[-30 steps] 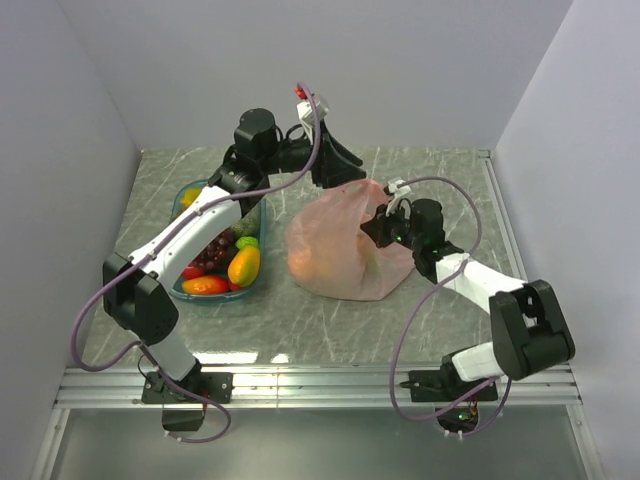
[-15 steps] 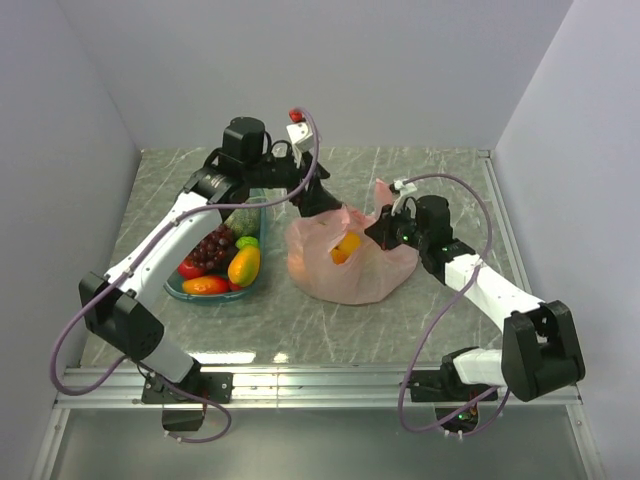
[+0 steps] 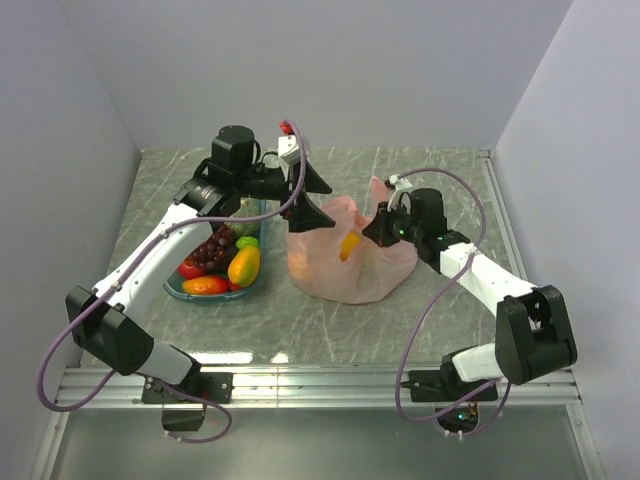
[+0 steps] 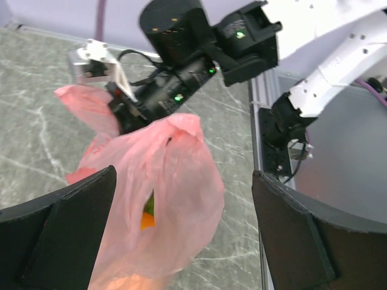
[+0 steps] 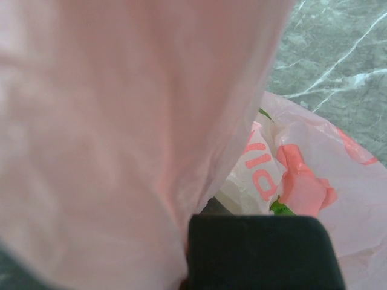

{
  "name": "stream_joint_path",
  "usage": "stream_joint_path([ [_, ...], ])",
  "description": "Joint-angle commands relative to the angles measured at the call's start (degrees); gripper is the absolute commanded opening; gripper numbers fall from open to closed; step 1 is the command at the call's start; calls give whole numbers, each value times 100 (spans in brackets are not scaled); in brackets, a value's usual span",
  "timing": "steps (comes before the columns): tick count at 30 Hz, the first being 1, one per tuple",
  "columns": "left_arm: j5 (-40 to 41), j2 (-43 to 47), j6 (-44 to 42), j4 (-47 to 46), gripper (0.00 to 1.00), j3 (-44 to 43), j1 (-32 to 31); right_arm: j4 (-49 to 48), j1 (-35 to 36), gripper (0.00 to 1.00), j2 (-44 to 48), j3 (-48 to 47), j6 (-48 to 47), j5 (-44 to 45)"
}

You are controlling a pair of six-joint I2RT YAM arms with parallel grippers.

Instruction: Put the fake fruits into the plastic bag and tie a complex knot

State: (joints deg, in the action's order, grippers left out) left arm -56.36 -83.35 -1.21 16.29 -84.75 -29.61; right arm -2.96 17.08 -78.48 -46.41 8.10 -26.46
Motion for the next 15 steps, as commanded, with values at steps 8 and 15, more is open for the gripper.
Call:
stream_joint_path([
  [8,456,310,-1004,-151,99,317,-519,-2,-29,0,-89,-360,52,-114],
  [15,2039,652,-1240,-1277,99,916,-889,67,-3,0,-80,-395,-45,-140],
])
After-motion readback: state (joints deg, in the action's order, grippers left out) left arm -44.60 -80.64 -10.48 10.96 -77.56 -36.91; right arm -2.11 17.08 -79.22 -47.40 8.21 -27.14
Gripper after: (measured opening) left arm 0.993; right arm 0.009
